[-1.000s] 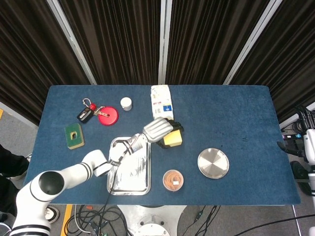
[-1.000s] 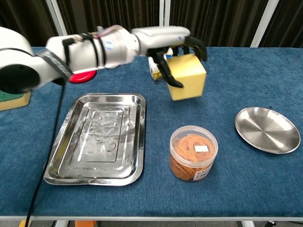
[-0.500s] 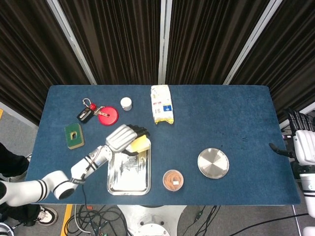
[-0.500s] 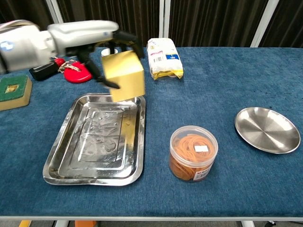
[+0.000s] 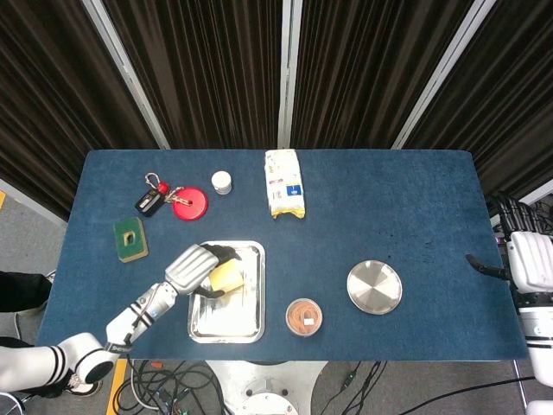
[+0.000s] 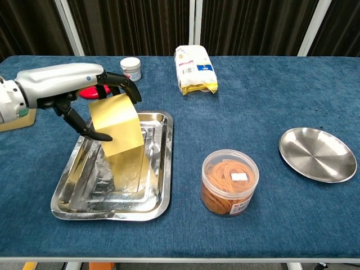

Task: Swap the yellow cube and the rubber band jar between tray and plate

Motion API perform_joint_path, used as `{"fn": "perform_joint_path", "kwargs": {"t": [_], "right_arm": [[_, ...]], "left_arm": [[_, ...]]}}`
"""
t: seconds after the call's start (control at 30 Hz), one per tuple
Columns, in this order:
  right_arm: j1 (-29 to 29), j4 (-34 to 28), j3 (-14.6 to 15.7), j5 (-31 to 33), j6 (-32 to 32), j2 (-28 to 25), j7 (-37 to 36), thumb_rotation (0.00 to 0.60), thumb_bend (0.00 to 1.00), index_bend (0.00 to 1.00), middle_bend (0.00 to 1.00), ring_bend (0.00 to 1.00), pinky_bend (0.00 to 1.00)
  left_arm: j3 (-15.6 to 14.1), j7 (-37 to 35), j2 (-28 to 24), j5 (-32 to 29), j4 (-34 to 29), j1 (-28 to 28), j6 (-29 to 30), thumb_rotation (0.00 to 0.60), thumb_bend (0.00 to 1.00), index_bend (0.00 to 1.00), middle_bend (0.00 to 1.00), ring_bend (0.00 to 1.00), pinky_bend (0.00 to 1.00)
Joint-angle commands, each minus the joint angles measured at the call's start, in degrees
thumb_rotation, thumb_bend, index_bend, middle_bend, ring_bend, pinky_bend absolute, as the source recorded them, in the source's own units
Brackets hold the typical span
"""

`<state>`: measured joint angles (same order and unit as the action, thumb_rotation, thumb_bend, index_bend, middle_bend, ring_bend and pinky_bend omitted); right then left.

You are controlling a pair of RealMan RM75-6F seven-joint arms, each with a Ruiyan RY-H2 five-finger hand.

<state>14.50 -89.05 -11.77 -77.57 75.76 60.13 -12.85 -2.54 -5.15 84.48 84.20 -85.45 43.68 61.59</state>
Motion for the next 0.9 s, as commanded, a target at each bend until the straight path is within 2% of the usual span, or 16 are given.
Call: {"fn": "perform_joint_path", "kwargs": {"t": [0.03, 0.17, 0.23, 0.5, 0.7, 0.9], "right_arm": [[0.10, 0.01, 0.10, 0.07, -0.24, 0.12, 0.14, 0.600, 0.10, 0.00, 0.00, 0.00, 0.00], [0.18, 0.07, 0.28, -0.09, -0.37, 0.27, 0.33, 0.600, 0.10, 0.00, 0.00, 0.00, 0.00], [0.21, 0.22, 0.28, 0.08, -0.53, 0.31, 0.34, 0.600, 0.10, 0.00, 0.00, 0.00, 0.00], [0.15, 0.19, 0.43, -0.20, -0.39, 0.31, 0.24, 0.600, 0.10, 0.00, 0.00, 0.00, 0.00], [0.57, -2.00, 0.76, -1.43, -0.92, -1.66, 1.72, 0.600, 0.10, 0.00, 0.00, 0.00, 0.00], [3.30, -8.27, 2.66, -4.77, -5.89, -4.52, 6.38, 0.600, 0.10, 0.00, 0.00, 0.00, 0.00]], "left_arm": [[0.06, -2.37, 1.52, 1.62, 2.02, -0.47, 0.08, 0.600, 0.20, 0.20, 0.25, 0.32, 0.40], [-0.33, -3.59, 2.44, 3.59, 4.27, -0.30, -0.63, 0.600, 0.13, 0.17, 0.16, 0.21, 0.36], [-0.45, -3.40, 2.83, 4.53, 5.21, -0.57, -0.17, 0.600, 0.10, 0.16, 0.13, 0.19, 0.36], [0.19, -3.55, 1.85, 5.07, 4.64, -1.69, 0.68, 0.600, 0.04, 0.13, 0.10, 0.12, 0.32], [1.17, 0.35, -5.83, 3.43, -1.55, -5.40, 5.55, 0.600, 0.03, 0.11, 0.08, 0.09, 0.30], [1.90, 7.22, -13.70, -2.64, -5.37, -11.04, 9.69, 0.600, 0.03, 0.11, 0.07, 0.06, 0.26]]}}
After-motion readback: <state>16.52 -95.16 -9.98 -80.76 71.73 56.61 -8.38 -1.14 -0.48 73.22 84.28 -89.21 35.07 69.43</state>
